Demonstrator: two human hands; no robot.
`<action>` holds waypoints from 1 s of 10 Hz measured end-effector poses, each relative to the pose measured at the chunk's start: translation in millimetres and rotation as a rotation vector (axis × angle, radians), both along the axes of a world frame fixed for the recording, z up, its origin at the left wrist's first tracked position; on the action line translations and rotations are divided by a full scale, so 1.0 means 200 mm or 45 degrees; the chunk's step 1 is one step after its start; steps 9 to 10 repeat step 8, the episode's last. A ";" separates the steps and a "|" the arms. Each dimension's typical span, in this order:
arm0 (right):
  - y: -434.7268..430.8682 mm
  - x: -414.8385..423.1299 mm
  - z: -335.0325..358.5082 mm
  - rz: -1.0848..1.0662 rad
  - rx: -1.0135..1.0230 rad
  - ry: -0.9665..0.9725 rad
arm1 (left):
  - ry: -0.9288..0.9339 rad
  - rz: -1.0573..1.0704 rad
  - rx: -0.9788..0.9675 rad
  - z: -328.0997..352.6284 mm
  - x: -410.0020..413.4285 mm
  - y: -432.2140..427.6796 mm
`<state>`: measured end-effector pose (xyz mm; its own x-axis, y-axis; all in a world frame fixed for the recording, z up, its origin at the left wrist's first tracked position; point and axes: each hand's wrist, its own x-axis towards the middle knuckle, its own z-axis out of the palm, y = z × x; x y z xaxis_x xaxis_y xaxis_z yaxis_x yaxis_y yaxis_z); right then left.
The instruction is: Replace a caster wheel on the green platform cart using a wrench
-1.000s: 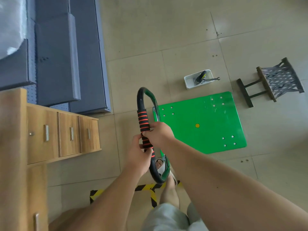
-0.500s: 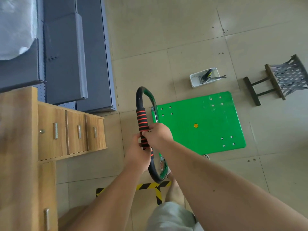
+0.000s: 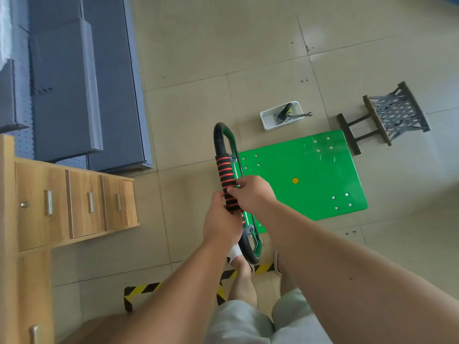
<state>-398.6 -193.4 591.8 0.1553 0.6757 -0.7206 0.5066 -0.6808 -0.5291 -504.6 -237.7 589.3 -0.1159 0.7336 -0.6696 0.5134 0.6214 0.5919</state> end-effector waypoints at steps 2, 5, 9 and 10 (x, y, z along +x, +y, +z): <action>-0.03 0.23 0.00 -0.034 0.032 -0.033 | 0.000 -0.078 -0.012 0.01 0.22 0.01; -0.04 0.34 0.02 0.009 0.030 -0.064 | 0.018 -0.078 -0.027 0.02 0.36 0.00; -0.10 0.52 0.21 0.040 0.042 -0.043 | 0.110 -0.030 -0.016 0.23 0.38 0.02; -0.10 0.52 0.21 0.040 0.042 -0.043 | 0.110 -0.030 -0.016 0.23 0.38 0.02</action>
